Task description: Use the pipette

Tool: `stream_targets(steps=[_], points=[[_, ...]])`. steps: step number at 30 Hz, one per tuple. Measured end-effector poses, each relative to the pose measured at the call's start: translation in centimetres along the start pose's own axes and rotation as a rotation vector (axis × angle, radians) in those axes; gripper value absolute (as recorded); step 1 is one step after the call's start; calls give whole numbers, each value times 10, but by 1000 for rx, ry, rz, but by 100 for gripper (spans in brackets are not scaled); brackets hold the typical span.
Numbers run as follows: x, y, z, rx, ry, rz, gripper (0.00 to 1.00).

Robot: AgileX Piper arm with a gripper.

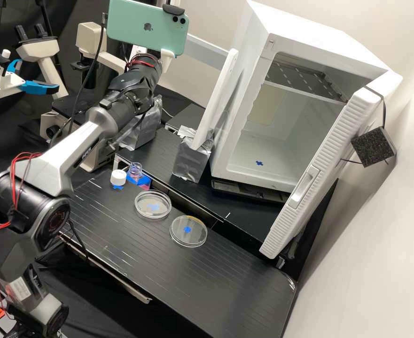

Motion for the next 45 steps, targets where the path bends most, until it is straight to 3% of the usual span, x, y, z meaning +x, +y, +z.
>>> stream_targets(steps=[4,9,21,25,45], points=[[18,-8,13,-4,-60,-65,0],[25,-8,16,2,-91,-87,0],[29,-14,14,-14,-117,-103,0],[36,-20,19,0,-129,-124,0],[41,-21,31,6,-158,-129,0]])
